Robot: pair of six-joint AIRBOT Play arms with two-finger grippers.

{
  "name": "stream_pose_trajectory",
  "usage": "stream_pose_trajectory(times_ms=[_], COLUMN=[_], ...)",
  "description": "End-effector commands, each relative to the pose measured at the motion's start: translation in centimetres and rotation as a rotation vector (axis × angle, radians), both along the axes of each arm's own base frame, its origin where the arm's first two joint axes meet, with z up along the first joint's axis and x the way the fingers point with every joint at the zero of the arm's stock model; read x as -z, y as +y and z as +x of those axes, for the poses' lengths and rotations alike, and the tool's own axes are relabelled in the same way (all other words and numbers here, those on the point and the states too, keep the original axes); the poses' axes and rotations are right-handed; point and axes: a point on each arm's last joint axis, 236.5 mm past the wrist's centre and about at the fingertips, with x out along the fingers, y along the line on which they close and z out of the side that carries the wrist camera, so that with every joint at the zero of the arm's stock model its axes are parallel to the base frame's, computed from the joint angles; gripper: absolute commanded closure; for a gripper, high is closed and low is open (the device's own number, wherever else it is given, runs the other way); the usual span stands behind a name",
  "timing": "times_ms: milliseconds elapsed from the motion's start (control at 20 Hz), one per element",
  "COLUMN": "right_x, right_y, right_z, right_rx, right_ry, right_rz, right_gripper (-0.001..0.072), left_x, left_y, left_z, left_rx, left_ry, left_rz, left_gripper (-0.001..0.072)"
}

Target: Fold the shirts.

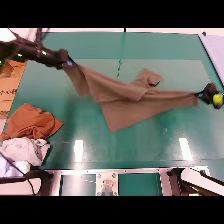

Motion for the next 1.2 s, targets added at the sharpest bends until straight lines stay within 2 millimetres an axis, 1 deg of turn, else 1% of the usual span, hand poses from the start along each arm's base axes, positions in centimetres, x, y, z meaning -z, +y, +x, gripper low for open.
stream_pose_trajectory(times_ms=[0, 50, 150, 200, 250, 300, 350, 400, 450, 500, 600, 650, 700, 800, 850, 950, 1050, 1100, 1150], right_x=[-11.4, -15.8, -23.6, -26.8, -29.4, -31.6, -32.8, -33.2, -33.0, -32.3, -29.5, -27.5, -24.9, -18.9, -15.5, -8.4, -1.7, 1.1, 3.8], right_y=[-0.2, 0.0, 1.1, 1.7, 2.4, 2.9, 3.2, 3.3, 3.2, 3.0, 2.2, 2.1, 2.3, 3.7, 4.7, 7.2, 10.0, 10.9, 11.7], right_z=[0.8, 0.5, -0.7, -1.5, -2.3, -3.0, -3.4, -3.5, -3.4, -3.0, -1.8, -0.9, 0.2, 2.7, 4.4, 7.1, 8.9, 9.6, 10.2], right_rx=[-0.012, -0.003, 0.009, 0.016, 0.014, 0.015, 0.016, 0.021, 0.021, 0.021, 0.019, 0.006, -0.024, -0.097, -0.132, -0.191, -0.251, -0.267, -0.278], right_ry=[-0.216, -0.299, -0.446, -0.508, -0.561, -0.604, -0.628, -0.636, -0.630, -0.616, -0.560, -0.521, -0.474, -0.372, -0.324, -0.206, -0.085, -0.037, 0.006], right_rz=[-0.141, -0.202, -0.306, -0.346, -0.389, -0.421, -0.437, -0.437, -0.431, -0.419, -0.373, -0.340, -0.304, -0.221, -0.182, -0.103, -0.032, -0.009, 0.009], right_gripper=[0.0699, 0.0699, 0.0699, 0.0699, 0.0699, 0.0699, 0.0699, 0.0699, 0.0699, 0.0699, 0.0699, 0.0699, 0.0699, 0.0698, 0.0698, 0.0698, 0.0698, 0.0698, 0.0698], left_x=[-9.1, -12.5, -19.0, -21.8, -24.1, -25.4, -25.9, -25.4, -24.2, -22.8, -18.9, -16.4, -13.5, -6.3, -2.2, 6.1, 14.3, 17.5, 20.0], left_y=[0.6, 0.7, 0.9, 1.0, 1.1, 1.2, 1.2, 1.1, 0.9, 0.8, 0.8, 0.8, 0.8, 0.6, 0.5, -0.4, -1.0, -0.8, -0.4], left_z=[-2.2, -3.4, -6.4, -8.0, -9.5, -10.7, -11.7, -12.1, -12.2, -11.9, -10.4, -9.6, -8.9, -7.8, -7.4, -7.1, -7.1, -6.9, -6.4], left_rx=[-0.021, -0.028, -0.032, -0.039, -0.051, -0.057, -0.051, -0.036, -0.016, -0.009, -0.022, -0.028, -0.031, -0.043, -0.062, -0.089, -0.156, -0.190, -0.226], left_ry=[-0.242, -0.333, -0.526, -0.613, -0.691, -0.729, -0.743, -0.725, -0.680, -0.623, -0.493, -0.421, -0.342, -0.154, -0.065, 0.060, 0.163, 0.198, 0.231], left_rz=[-0.012, -0.011, -0.008, -0.009, -0.012, -0.015, -0.012, 0.000, 0.008, 0.008, -0.006, -0.008, -0.011, -0.031, -0.042, -0.044, -0.019, 0.002, 0.020], left_gripper=[0.0679, 0.0679, 0.0679, 0.0679, 0.0679, 0.0679, 0.0679, 0.0679, 0.0679, 0.0679, 0.0679, 0.0679, 0.0679, 0.0678, 0.0678, 0.0678, 0.0679, 0.0679, 0.0679])
